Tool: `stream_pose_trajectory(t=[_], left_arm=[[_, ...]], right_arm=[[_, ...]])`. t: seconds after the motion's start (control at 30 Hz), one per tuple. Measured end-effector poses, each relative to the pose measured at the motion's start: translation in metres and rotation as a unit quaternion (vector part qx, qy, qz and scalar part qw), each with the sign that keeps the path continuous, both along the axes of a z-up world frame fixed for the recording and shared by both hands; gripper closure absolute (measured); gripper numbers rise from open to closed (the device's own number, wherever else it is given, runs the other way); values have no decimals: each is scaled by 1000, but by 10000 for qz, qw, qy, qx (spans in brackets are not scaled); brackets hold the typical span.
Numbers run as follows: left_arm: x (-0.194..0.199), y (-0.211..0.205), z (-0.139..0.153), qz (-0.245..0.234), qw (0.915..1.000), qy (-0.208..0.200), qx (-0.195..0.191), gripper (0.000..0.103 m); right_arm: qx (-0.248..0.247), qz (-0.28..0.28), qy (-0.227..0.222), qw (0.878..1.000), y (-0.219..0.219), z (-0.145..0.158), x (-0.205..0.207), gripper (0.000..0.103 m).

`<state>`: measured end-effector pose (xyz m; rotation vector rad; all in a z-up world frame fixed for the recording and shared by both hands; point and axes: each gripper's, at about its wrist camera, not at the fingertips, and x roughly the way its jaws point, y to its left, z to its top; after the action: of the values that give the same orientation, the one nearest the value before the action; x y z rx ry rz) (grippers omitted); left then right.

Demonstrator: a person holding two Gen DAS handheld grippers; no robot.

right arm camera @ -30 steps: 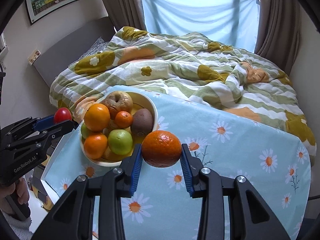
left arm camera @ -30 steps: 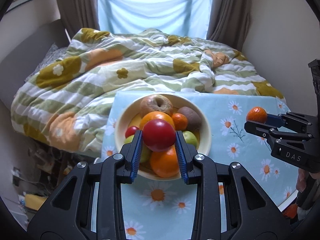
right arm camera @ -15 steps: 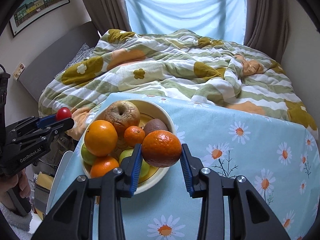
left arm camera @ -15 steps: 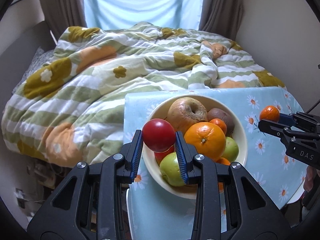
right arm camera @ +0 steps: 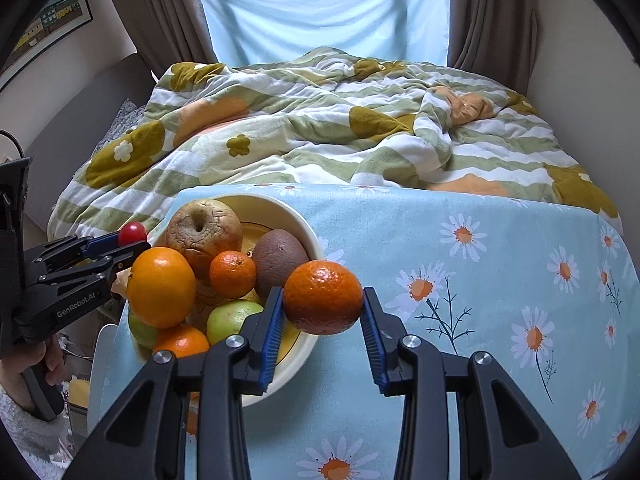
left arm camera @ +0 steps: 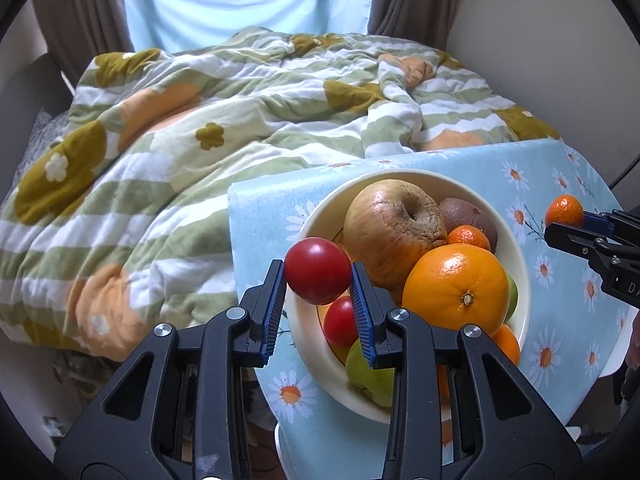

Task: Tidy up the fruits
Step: 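Lower the tomato onto the plate and open the left tool while the right tool carries the tangerine, then lower the small tangerine onto the plate and open the right tool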

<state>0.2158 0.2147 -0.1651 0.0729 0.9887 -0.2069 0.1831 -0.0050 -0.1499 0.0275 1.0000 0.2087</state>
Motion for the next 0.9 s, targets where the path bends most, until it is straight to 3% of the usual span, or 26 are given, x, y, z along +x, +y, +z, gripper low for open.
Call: stream_pose_trajectory(t=[0.3,0.37,0.4,0.43,0.47,0.57,0.9], left_arm=[[-5,4,3,-29,9999,37,-104,63],[-7,5,5,-5,10000,32,-74,59],[-8,6,5,16,10000,38,-78,38],[-9,8,7,48,10000,22,-79,2],[-12,10,9,155,9999,-66,17,0],[-19,20,17,214,9996,-105,-156,0],[-54,35,32,486,9986,-161,-150,0]], right_arm=[[15,-75,-61,10000,-1,5,-2,69],[16,-72,-59,10000,-1,5,-2,69],[18,-70,-60,10000,-1,5,-2,69],[26,-64,-65,10000,0,6,-3,69],[35,-57,-68,10000,2,7,-4,69],[31,-35,-96,9999,5,12,-7,69],[67,228,-110,9997,10,14,-9,69]])
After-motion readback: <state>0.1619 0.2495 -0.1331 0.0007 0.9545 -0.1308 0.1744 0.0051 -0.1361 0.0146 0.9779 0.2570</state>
